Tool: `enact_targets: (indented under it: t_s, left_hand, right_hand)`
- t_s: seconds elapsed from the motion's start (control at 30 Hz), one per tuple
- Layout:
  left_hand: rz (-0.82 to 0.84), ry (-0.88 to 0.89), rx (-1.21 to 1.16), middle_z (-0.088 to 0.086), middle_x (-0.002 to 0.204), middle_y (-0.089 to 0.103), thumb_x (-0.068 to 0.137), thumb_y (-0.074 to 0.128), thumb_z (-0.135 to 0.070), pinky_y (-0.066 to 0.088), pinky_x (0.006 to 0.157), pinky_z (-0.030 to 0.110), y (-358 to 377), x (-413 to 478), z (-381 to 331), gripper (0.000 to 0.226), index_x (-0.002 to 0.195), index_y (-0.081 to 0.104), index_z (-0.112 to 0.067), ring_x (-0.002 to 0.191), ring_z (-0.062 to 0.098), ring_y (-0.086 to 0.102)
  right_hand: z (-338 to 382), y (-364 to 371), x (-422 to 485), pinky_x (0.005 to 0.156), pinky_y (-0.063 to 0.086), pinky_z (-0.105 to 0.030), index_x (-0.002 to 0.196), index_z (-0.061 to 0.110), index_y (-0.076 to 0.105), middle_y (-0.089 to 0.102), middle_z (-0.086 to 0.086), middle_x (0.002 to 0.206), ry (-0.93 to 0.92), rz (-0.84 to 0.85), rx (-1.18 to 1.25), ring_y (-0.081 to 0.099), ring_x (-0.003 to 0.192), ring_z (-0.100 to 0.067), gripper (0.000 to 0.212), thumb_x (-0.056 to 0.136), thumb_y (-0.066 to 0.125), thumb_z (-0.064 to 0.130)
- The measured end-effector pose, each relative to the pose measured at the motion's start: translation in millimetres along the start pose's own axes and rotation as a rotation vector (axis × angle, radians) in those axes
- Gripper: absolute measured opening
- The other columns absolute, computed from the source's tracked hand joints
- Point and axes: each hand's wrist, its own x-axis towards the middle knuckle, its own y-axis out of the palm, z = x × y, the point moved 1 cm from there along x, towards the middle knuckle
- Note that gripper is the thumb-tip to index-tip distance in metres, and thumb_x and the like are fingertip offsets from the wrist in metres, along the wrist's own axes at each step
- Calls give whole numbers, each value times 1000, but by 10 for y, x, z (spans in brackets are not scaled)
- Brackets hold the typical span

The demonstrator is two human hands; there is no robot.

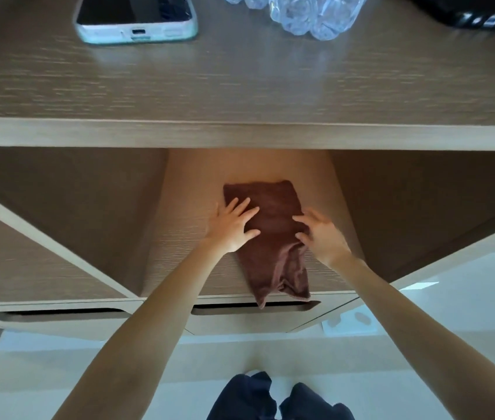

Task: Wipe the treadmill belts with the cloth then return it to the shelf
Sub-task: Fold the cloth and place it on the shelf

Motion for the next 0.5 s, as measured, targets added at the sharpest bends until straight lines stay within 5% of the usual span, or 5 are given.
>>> enact_targets:
  t_s: [0.07, 0.13, 0.27, 0.5]
  left_hand:
    - [-131, 11, -15, -1, 157, 12, 95, 44, -40, 6, 116, 45, -26, -49, -75, 54, 144, 29, -26, 144, 18, 7]
    - [-262, 131, -117, 1, 155, 21, 96, 45, -30, 8, 117, 40, 28, -161, -162, 46, 141, 39, -22, 144, 17, 12]
    - [-80, 238, -174, -2, 157, 12, 98, 34, -42, 6, 116, 39, 251, -315, -255, 48, 145, 28, -29, 144, 14, 4]
    - [-42, 275, -104, -10, 157, 2, 94, 31, -55, 0, 117, 35, 339, -330, -163, 56, 146, 15, -38, 144, 9, -6]
  right_hand:
    - [32, -56, -133, 84, 50, -36, 111, 20, 66, 56, -2, 123, 29, -187, 51, 58, 106, -23, 22, 91, 57, 15]
    - [28, -44, -304, 76, 51, -35, 94, 21, 69, 65, 1, 100, 68, -181, 86, 62, 90, -21, 10, 87, 62, 20]
    - [56, 130, -551, 69, 40, -24, 91, 25, 67, 63, 13, 80, 137, 24, 112, 61, 82, -10, 17, 76, 73, 25]
    - [-213, 7, -801, 63, 42, -25, 72, 23, 61, 64, 7, 70, 220, -138, 162, 61, 71, -16, 15, 81, 66, 12]
